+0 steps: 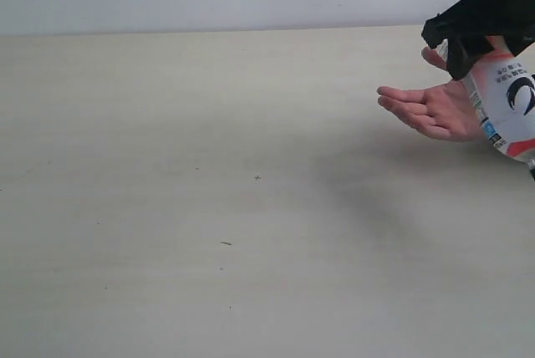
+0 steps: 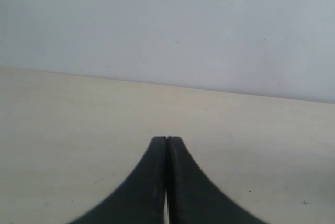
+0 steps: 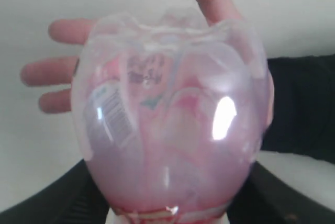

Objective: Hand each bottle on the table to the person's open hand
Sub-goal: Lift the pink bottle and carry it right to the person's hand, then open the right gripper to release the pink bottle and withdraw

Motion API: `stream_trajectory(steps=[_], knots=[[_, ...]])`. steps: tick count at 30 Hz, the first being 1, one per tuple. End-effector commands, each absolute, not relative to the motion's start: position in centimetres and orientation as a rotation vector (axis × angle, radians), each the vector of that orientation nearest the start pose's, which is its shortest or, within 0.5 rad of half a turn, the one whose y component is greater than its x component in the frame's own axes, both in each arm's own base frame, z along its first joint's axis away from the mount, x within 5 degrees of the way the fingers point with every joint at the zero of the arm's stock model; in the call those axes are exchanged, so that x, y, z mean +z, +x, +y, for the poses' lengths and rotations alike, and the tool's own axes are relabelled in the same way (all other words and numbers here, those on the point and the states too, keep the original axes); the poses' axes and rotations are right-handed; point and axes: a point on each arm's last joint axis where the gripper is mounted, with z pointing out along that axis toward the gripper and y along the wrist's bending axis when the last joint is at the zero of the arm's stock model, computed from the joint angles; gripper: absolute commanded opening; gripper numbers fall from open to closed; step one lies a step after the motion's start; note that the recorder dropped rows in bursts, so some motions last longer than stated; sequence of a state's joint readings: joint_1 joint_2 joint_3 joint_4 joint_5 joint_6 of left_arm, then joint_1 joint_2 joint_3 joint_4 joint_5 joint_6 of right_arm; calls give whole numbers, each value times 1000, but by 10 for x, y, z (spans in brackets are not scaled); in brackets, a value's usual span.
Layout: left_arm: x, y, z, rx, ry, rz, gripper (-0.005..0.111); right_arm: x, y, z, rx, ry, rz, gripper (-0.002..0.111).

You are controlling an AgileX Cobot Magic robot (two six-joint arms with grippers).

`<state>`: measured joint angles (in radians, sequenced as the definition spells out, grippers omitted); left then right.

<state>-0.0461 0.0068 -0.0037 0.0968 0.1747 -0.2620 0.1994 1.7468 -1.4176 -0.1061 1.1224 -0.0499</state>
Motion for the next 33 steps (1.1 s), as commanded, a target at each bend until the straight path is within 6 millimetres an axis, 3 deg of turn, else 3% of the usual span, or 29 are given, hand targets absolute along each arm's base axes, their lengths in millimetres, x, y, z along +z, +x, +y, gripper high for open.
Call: stream_trajectory(steps=[1,6,11,19,24,29,31,33], knots=[[198,56,-1,-151,-120,1651,0,253,383,62,-129,-421,2906,0],[198,56,-1,-151,-120,1651,0,232,406,68,-107,-425,2976,0],[198,56,-1,-151,-120,1651,0,206,417,71,-104,-429,3014,0],[198,56,-1,-151,-120,1651,0,202,417,71,-105,-401,3037,3],[198,56,-1,-151,-120,1651,0,202,415,71,-107,-376,3056,27],[198,56,-1,-151,-120,1651,0,202,415,71,-108,-366,3064,68],[198,56,-1,-151,-120,1651,0,202,415,71,-108,-366,3064,78],[198,56,-1,-151,-120,1651,0,203,415,71,-107,-365,3060,80]])
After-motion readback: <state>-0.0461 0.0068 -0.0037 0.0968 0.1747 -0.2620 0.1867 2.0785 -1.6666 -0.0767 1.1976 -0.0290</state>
